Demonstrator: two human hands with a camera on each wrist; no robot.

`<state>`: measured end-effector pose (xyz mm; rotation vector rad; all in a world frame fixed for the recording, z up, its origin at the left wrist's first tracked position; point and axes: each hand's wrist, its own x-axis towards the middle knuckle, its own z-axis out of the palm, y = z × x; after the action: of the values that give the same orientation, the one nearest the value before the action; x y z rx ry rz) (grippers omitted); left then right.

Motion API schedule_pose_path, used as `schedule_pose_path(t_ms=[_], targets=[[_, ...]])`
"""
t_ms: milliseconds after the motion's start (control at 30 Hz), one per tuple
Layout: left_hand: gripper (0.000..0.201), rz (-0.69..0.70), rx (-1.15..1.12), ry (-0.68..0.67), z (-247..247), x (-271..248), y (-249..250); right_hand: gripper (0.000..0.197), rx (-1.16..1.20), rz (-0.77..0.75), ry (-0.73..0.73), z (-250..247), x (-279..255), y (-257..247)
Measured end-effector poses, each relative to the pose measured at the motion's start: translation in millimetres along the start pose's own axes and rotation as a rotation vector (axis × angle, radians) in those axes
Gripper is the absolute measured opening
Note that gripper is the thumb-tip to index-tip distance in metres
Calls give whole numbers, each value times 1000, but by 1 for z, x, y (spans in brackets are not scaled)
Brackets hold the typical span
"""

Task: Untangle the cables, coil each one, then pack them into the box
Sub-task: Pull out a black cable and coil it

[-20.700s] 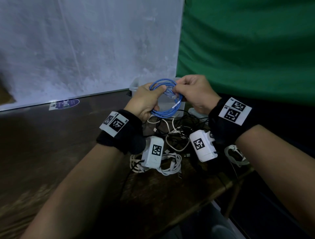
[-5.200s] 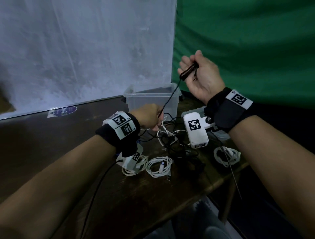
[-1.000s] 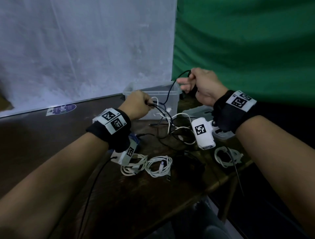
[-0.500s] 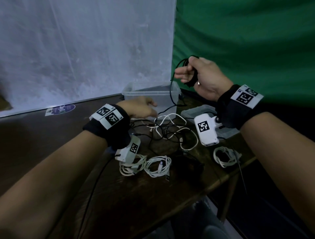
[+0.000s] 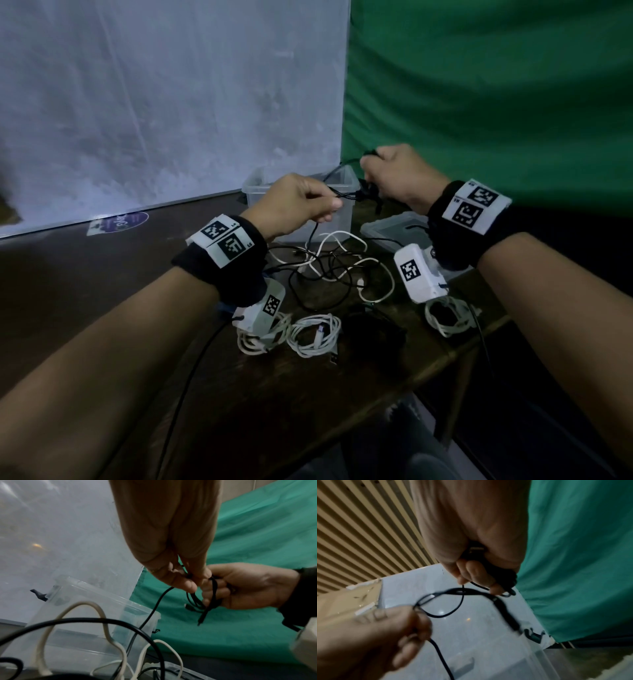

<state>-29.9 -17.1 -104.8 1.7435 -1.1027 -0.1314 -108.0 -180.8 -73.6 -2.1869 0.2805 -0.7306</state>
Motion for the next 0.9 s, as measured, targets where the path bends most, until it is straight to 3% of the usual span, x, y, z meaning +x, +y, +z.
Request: schedule_pose_path(t_ms=[133,267,400,500,567,700,900], targets=[[16,46,-84,60,-6,-2,3,36,-330,41,-62,-5,-3,18],[24,84,-113,201,-11,1,-1,29,-389,163,-117,-7,-7,33],[28,31,-78,442,-13,6,-9,24,-626,229,-348,-9,-14,34],[30,-53,-79,576,-20,9,-15,27,-600,234,-457,-10,-18,36],[29,-114,65,532,-24,8,-20,28,-298,210,-412,-9,-18,37],[27,-233,334,311,-22,3,-22,33,404,161,-209,-8,-10,20],[12,-363,736,-142,-12,-5,-9,34,751,119,-64,-14,0,-2]])
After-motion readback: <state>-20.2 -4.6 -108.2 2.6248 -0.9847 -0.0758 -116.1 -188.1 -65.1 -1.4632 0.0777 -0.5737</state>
